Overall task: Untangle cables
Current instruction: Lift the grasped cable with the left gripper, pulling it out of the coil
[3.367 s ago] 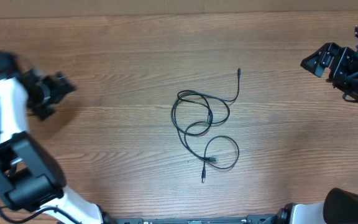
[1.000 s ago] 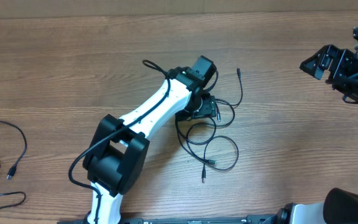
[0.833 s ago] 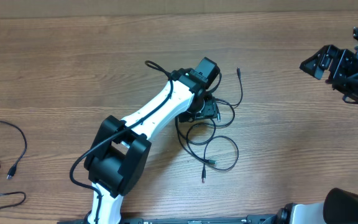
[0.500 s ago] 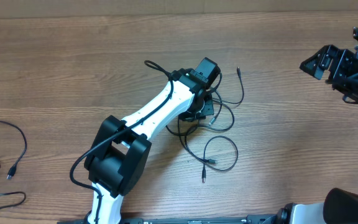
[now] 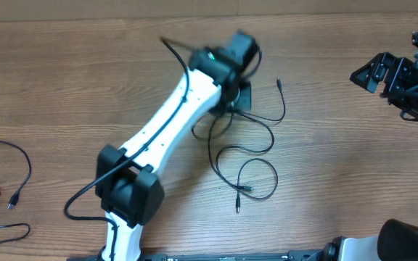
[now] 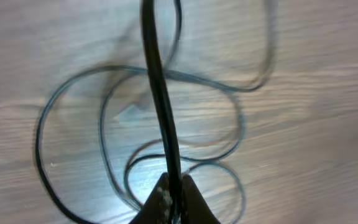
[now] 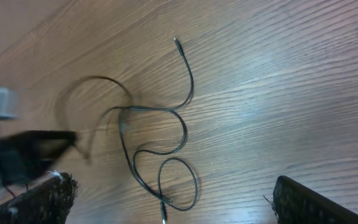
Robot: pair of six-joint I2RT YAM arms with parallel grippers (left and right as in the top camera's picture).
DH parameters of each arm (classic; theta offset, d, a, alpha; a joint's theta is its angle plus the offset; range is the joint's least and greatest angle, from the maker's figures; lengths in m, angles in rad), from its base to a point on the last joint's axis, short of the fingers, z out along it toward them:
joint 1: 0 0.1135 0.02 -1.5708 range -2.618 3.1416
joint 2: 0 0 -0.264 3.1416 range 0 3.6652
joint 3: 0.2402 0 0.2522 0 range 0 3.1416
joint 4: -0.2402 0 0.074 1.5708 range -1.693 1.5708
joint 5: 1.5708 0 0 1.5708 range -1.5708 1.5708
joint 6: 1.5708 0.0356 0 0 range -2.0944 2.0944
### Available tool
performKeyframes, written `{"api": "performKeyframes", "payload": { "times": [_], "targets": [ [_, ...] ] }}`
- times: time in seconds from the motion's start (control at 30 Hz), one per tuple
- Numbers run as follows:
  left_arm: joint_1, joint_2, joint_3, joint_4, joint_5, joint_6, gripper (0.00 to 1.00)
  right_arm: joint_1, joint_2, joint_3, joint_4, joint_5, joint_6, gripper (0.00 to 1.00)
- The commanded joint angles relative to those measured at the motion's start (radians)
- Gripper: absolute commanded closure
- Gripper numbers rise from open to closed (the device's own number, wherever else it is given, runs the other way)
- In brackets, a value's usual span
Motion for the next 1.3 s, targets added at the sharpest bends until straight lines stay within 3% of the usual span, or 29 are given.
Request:
{"api": "performKeyframes", "payload": {
  "times": [0.0,0.2,0.4,0.8,1.27],
  "targets": [
    [0.028,-0.075,0.250,-0.064,-0.061,0.063,0.96,0.005,-0.001,0.000,0.003,0.000,-0.009,0.00],
    [0.069,-0.143,0.568,-0.093,-0.068,0.094,0.96,0.005,-0.001,0.000,0.005,0.000,-0.009,0.00],
    [0.128,-0.238,0.743,-0.075,-0.074,0.100,0.96,0.005,-0.001,0.000,0.006,0.000,-0.009,0.00],
    [0.269,-0.394,0.768,-0.036,-0.301,0.101,0.96,0.005,-0.001,0.000,0.006,0.000,-0.009,0.00],
    [0.500,-0.449,0.767,-0.016,-0.553,0.194,0.96,0.005,-0.001,0.000,0.007,0.000,-0.009,0.00]
  ]
}}
